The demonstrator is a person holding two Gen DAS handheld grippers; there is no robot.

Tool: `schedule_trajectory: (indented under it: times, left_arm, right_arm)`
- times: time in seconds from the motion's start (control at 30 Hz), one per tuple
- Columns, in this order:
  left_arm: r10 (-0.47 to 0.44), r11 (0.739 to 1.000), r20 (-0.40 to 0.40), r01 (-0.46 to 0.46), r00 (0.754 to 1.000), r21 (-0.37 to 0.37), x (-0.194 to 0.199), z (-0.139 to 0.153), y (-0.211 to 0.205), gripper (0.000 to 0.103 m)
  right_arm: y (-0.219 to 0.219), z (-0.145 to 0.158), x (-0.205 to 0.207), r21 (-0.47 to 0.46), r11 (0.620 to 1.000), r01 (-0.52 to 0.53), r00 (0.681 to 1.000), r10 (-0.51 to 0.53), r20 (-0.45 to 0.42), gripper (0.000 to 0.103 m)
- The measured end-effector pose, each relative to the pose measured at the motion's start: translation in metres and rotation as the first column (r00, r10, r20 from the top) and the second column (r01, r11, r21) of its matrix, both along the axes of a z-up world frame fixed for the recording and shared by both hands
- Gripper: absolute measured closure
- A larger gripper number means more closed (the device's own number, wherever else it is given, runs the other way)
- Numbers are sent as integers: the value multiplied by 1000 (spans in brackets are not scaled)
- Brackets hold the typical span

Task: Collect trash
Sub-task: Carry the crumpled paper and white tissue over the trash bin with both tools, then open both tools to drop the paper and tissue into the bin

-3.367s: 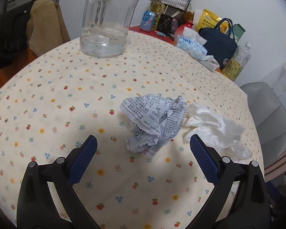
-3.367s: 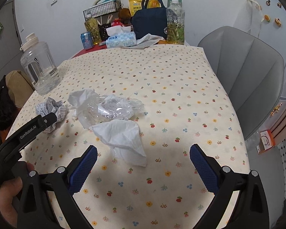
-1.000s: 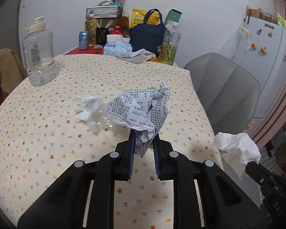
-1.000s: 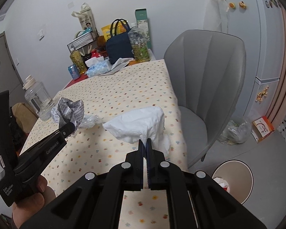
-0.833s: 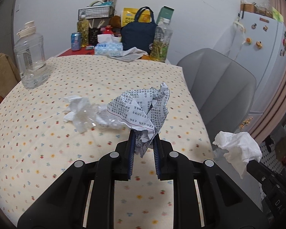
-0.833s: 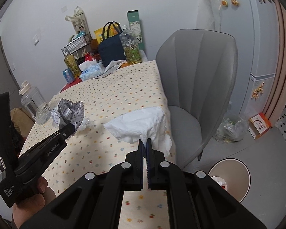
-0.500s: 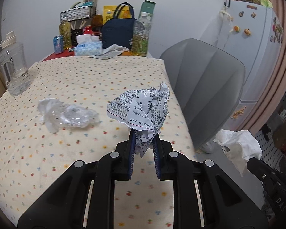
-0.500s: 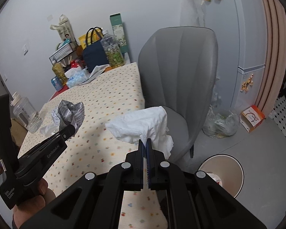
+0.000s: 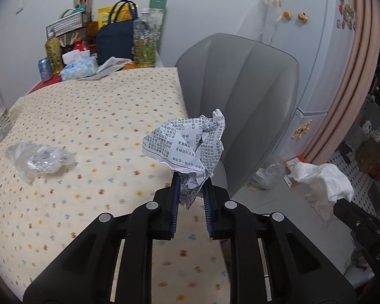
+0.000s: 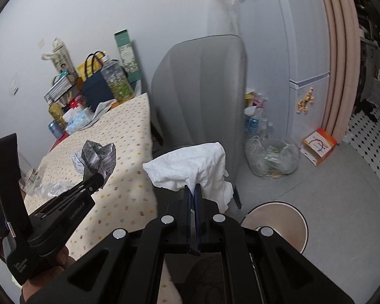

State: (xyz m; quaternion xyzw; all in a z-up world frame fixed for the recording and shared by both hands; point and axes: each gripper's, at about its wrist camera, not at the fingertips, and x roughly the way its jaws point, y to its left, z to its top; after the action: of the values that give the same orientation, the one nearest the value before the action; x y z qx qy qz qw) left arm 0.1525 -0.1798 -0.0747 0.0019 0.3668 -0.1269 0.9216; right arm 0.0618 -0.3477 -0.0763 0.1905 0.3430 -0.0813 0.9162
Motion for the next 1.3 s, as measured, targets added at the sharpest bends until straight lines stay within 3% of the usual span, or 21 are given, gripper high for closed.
schedule_trajectory:
  times: [0.47, 0.83, 1.0, 1.07, 1.3]
  left_arm:
    - [-147, 988, -38, 149, 988, 52, -1, -17, -95, 85]
    - [-203, 972, -74, 211, 976, 105, 0, -37, -141, 85]
    - [-209, 967, -84, 219, 974, 128, 2, -44, -150, 85]
    - [-209, 966, -90, 219, 974, 134, 4, -47, -153, 85]
    - [-242, 956, -108, 256, 964, 146, -1, -56, -174, 85]
  right_arm:
    - [-73, -17, -19, 39, 991, 125, 992, -124, -27, 99]
    - [-119, -58, -24, 90, 977, 193, 978, -184, -96, 99]
    - [-132, -80, -18, 130, 969, 211, 971, -193, -139, 91]
    - [-137, -84, -22, 126, 966, 225, 969, -208, -137, 56]
    - [-153, -85, -35, 117, 957, 267, 959, -251, -132, 56]
